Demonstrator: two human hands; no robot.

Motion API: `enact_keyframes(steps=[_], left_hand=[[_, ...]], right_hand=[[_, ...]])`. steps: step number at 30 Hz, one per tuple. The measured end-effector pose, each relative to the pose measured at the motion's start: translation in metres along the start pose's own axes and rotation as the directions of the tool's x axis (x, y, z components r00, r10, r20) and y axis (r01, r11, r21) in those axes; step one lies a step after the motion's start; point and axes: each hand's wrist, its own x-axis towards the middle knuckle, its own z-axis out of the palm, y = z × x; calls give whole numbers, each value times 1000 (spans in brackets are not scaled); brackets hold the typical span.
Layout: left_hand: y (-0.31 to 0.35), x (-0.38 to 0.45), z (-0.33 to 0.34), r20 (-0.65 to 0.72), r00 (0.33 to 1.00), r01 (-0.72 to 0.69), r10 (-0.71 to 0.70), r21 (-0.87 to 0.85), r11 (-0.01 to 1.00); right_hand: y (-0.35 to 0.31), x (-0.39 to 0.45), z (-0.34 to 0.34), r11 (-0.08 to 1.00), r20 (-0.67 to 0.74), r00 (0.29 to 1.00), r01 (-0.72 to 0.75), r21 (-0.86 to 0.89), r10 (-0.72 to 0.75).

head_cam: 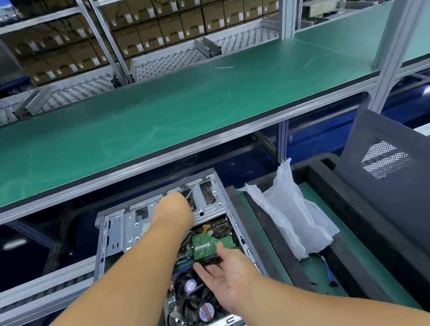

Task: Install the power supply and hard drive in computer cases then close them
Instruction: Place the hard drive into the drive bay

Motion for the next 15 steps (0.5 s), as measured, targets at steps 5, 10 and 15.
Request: enact_keyframes(steps=[5, 10, 15], left_hand=[[1, 0, -1, 6, 1000, -26, 26, 8, 1000], [-6, 3, -7, 44, 998, -37, 49, -235, 971], [-32, -4, -8, 64, 998, 45, -18, -455, 889]], right_hand=[[1, 0, 0, 1000, -1, 1000, -4, 2, 4], [0, -1, -1, 1000, 2, 1000, -5, -31, 5], [0, 1, -2, 999, -10, 1000, -10, -41, 9]])
